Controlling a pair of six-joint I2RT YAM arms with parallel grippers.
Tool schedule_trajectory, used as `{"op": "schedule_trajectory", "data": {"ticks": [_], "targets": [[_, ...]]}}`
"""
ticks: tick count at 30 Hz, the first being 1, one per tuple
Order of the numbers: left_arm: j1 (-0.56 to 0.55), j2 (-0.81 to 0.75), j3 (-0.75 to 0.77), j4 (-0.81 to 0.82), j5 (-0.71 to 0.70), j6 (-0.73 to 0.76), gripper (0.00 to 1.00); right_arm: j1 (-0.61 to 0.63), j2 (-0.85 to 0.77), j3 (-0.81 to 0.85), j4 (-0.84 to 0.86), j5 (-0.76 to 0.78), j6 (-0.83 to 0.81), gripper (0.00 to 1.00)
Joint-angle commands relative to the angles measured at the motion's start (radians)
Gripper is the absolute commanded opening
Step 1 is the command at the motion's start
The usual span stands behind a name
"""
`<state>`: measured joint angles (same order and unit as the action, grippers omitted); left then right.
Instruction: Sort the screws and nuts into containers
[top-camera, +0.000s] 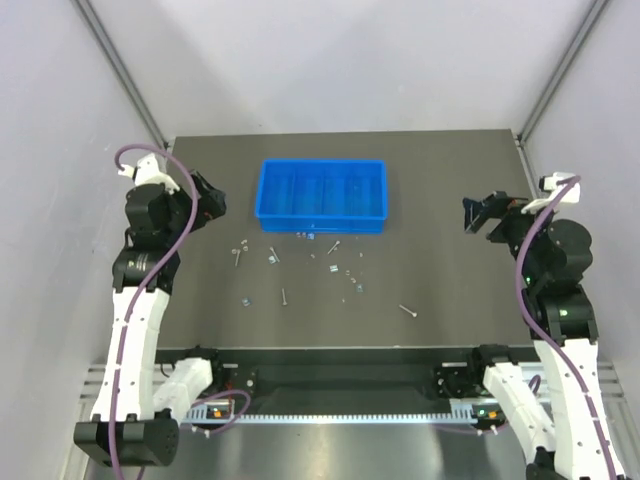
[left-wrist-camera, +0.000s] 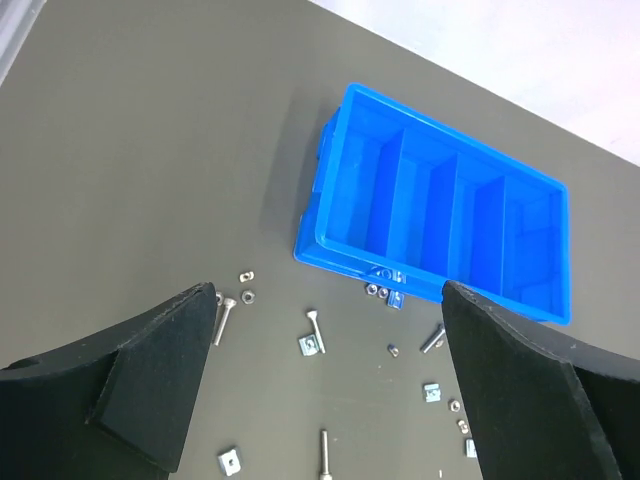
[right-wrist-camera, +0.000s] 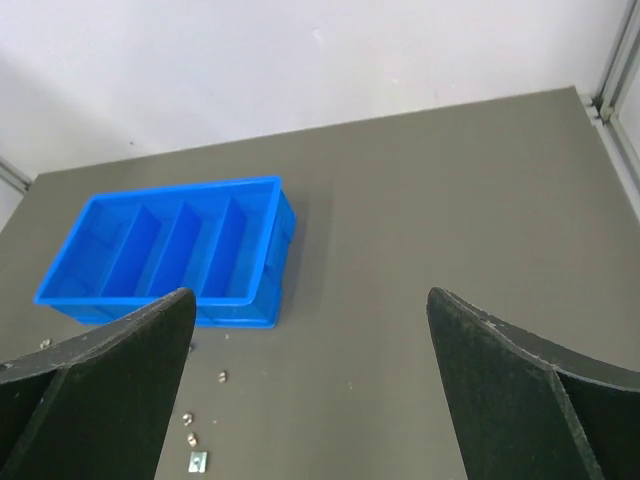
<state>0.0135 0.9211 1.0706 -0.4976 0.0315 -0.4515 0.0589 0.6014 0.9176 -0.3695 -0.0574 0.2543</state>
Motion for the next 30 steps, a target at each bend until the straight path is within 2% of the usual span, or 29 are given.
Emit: {"op": "schedule_trajectory", "data": {"ticks": [1,6,10,13,16,19,24,28,30], "targets": [[0.005,-0.022,-0.014,-0.047,-0.021,-0.013,0.99,0.010,0.020,0.021,-0.005,-0.007,0.003,1.00],[0.005,-0.050,-0.057,-0.056,0.027,-0.009,0.99,0.010,0.024,-0.032,0.036,-0.067,0.025,1.00],[0.005,-0.002,-0.080,-0.093,-0.018,-0.049,0.99,0.010,0.012,-0.092,0.084,-0.088,0.071,1.00],[0.003,0.038,-0.141,-0.061,-0.022,-0.111,0.96,0.010,0.003,-0.126,0.095,-0.088,0.077,1.00],[-0.001,0.077,-0.220,0.019,-0.096,-0.148,0.92,0.009,-0.002,-0.146,0.089,-0.091,0.066,1.00],[-0.047,0.143,-0.235,0.036,-0.177,-0.156,0.90,0.010,0.001,-0.141,0.075,-0.082,0.066,1.00],[-0.069,0.223,-0.236,0.030,-0.226,-0.196,0.82,0.012,0.003,-0.151,0.083,-0.067,0.063,1.00],[-0.141,0.275,-0.261,0.086,-0.229,-0.266,0.81,0.012,0.020,-0.160,0.078,-0.033,0.065,1.00],[-0.185,0.323,-0.250,0.097,-0.296,-0.271,0.80,0.012,0.032,-0.152,0.069,-0.025,0.066,1.00]]}}
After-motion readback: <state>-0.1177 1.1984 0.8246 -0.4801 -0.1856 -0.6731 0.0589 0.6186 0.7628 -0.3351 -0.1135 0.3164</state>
